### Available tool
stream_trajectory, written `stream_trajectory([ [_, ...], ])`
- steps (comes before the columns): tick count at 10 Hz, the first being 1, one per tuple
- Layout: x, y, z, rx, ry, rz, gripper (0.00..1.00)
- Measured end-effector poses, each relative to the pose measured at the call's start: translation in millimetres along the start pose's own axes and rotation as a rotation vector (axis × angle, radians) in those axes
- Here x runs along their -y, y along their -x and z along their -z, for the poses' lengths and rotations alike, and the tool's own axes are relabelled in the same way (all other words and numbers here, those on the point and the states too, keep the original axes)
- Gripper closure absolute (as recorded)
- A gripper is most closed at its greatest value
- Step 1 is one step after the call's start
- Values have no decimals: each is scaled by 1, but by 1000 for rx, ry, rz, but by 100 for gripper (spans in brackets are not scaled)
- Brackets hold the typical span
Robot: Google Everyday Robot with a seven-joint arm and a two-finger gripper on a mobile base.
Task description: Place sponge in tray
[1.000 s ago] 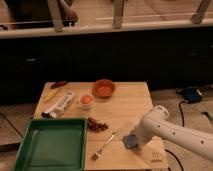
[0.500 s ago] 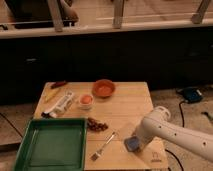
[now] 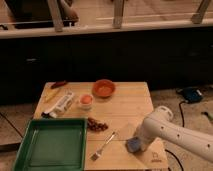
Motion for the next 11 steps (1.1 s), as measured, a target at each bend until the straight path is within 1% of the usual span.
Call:
stream_trajectory([
  [2,2,2,11,-7,-5,7,91],
  [4,4,3,27,-19,-10,8,91],
  [7,8,6,38,-28,-11,18,91],
  [11,13,16,60,-44,-21,36,91],
])
